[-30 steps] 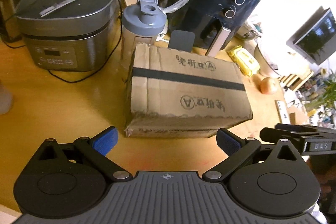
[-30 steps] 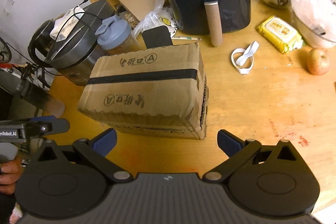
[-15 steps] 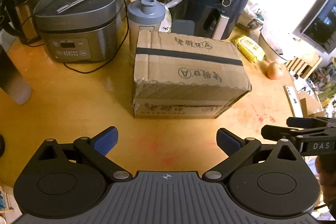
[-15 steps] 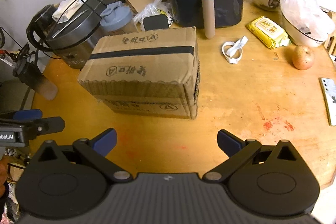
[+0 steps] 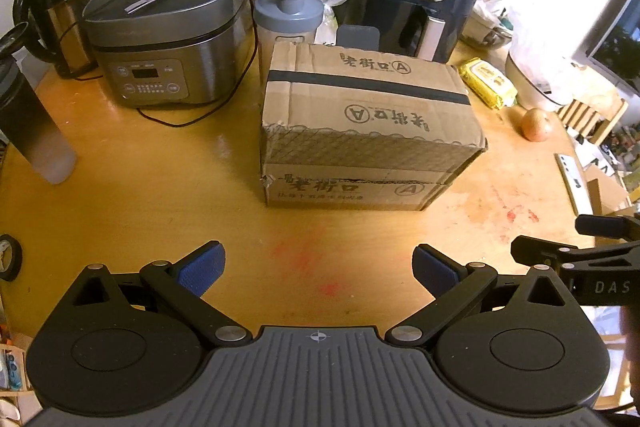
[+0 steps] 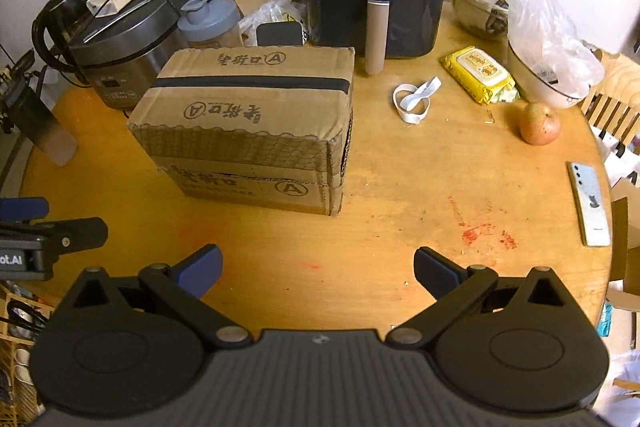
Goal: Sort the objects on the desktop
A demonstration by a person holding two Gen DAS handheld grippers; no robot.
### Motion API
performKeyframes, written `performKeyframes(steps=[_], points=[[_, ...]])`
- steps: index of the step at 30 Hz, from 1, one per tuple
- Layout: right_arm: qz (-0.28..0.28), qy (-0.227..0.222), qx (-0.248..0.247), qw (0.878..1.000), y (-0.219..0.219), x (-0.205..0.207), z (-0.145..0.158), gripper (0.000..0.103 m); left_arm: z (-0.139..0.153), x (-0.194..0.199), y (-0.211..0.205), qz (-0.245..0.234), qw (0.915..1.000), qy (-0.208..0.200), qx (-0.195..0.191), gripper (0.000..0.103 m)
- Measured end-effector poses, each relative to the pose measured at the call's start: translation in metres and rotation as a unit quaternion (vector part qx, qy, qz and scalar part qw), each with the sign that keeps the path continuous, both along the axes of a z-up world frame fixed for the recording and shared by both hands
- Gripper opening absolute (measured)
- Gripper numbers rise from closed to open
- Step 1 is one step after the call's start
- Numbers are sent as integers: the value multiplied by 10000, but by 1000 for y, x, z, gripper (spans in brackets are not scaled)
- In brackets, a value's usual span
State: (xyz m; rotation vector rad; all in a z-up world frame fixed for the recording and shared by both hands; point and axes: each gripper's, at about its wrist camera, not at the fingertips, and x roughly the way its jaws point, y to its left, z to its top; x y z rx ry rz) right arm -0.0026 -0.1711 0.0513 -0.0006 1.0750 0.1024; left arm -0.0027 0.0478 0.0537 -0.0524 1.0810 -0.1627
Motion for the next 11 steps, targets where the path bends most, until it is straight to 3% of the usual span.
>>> performKeyframes(steps=[11], points=[[39, -22, -35, 10000, 3, -2, 1, 103, 2, -4, -1, 3, 9998, -169, 52, 103]])
